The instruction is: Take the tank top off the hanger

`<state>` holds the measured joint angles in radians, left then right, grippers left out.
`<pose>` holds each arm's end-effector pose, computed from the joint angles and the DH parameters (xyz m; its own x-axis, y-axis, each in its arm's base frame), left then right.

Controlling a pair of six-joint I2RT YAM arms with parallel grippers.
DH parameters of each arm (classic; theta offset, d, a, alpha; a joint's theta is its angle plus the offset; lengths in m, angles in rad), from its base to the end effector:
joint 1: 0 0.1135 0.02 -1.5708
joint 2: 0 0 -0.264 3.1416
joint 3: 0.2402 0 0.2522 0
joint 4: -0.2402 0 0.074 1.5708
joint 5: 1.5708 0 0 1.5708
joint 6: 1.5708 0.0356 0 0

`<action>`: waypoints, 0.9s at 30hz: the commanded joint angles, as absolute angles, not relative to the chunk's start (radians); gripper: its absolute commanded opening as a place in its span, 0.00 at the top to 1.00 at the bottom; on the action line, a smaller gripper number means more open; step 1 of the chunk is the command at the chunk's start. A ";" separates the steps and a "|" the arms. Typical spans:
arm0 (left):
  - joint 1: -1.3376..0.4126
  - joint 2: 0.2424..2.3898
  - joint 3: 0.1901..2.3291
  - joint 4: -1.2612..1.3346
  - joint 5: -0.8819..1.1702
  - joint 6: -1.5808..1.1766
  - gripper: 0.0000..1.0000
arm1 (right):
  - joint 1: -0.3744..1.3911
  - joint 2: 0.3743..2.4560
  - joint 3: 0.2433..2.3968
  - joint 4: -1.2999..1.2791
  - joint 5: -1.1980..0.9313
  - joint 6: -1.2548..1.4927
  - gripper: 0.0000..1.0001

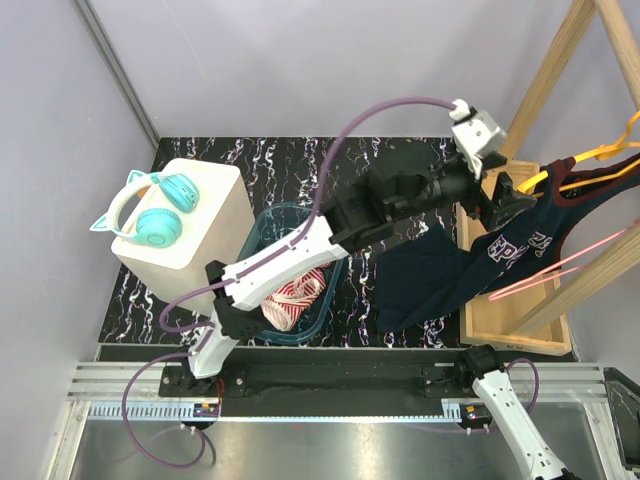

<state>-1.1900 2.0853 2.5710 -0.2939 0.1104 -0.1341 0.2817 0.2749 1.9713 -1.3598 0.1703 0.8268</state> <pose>0.1621 -0.4154 0.5316 -0.0585 -0.2113 -0.9757 0.9637 0.2429 -0.1104 -0.2109 -0.0673 0.4567 0.1263 0.7914 -0.5980 -0.3149 0.6037 0.7324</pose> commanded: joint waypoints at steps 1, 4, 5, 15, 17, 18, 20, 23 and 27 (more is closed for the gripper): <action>-1.204 2.112 2.585 -0.183 0.166 -0.166 0.14 | 0.287 0.278 1.965 -1.559 0.153 0.836 0.00; -1.212 2.129 2.569 -0.178 0.144 -0.161 0.21 | 0.285 0.276 1.960 -1.560 0.152 0.834 0.00; -1.213 2.132 2.566 -0.176 0.134 -0.160 0.27 | 0.285 0.276 1.957 -1.560 0.152 0.834 0.00; -1.213 2.195 2.599 -0.091 0.031 -0.187 0.76 | 0.285 0.281 1.963 -1.559 0.147 0.831 0.00; -1.213 2.206 2.596 -0.086 0.037 -0.198 0.77 | 0.285 0.284 1.971 -1.560 0.146 0.828 0.00; -1.213 2.216 2.597 -0.086 0.040 -0.201 0.76 | 0.285 0.284 1.971 -1.562 0.146 0.830 0.00; -1.213 2.223 2.597 -0.089 0.041 -0.202 0.74 | 0.285 0.281 1.971 -1.565 0.149 0.831 0.00; -1.213 2.226 2.597 -0.086 0.040 -0.201 0.75 | 0.285 0.275 1.959 -1.563 0.152 0.831 0.00; -1.213 2.218 2.602 -0.069 0.028 -0.204 1.00 | 0.285 0.267 1.945 -1.563 0.155 0.831 0.00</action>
